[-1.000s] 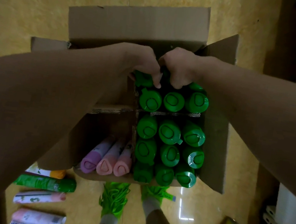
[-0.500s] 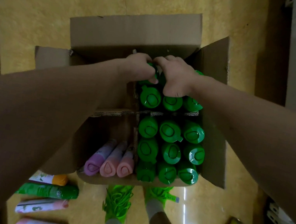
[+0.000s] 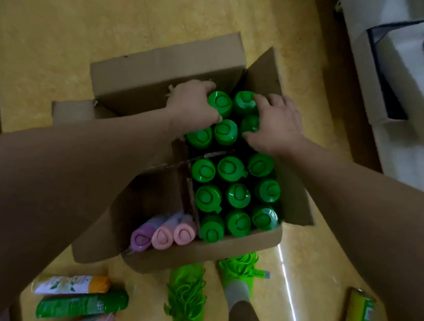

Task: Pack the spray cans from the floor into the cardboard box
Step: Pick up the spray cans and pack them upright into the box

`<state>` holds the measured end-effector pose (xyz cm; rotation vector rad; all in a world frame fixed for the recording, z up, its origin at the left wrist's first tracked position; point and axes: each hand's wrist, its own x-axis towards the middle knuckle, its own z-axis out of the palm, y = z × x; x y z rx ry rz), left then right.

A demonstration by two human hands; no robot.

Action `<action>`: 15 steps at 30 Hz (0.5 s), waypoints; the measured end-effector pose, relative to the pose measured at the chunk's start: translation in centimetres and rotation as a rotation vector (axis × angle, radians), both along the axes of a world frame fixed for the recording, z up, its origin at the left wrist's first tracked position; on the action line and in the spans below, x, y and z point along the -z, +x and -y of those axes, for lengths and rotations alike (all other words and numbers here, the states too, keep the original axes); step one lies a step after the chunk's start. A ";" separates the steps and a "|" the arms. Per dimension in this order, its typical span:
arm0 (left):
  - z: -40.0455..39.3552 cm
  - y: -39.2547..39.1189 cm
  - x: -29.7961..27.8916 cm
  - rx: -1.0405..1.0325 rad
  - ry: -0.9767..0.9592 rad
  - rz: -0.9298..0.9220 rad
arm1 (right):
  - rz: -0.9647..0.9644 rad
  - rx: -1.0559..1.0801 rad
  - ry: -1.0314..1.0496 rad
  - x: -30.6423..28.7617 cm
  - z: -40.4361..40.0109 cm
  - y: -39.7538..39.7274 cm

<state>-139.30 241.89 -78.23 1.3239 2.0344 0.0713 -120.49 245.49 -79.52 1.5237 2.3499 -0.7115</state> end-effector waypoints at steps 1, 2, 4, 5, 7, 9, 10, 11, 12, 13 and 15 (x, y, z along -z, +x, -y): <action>0.2 1.3 -0.2 0.067 0.009 -0.024 | -0.002 0.043 0.000 -0.6 0.9 1.3; 0.4 2.8 -0.5 0.129 0.014 -0.038 | -0.005 0.093 0.000 -1.1 1.9 2.8; 1.0 6.3 -0.9 0.245 0.027 -0.059 | -0.011 0.193 -0.011 -1.9 4.1 5.9; 1.5 8.2 -1.2 0.305 0.039 -0.073 | -0.015 0.246 -0.024 -2.2 5.3 7.6; 2.7 12.3 -1.7 0.432 0.058 -0.092 | -0.010 0.368 -0.052 -2.3 8.2 11.1; 4.1 16.6 -2.1 0.545 0.056 -0.084 | 0.002 0.510 -0.062 -2.2 11.6 14.8; 5.0 18.7 -2.1 0.602 0.050 -0.076 | 0.006 0.586 -0.066 -2.1 13.6 16.7; 6.0 20.9 -2.1 0.659 0.047 -0.072 | 0.010 0.663 -0.072 -2.0 15.8 18.5; 7.1 23.1 -1.9 0.713 0.049 -0.068 | 0.012 0.742 -0.086 -1.8 18.0 20.3; 8.3 25.3 -1.7 0.761 0.052 -0.060 | 0.017 0.818 -0.105 -1.5 20.4 21.9; 10.8 29.5 -1.1 0.849 0.032 -0.041 | 0.038 0.952 -0.159 -0.8 25.3 24.9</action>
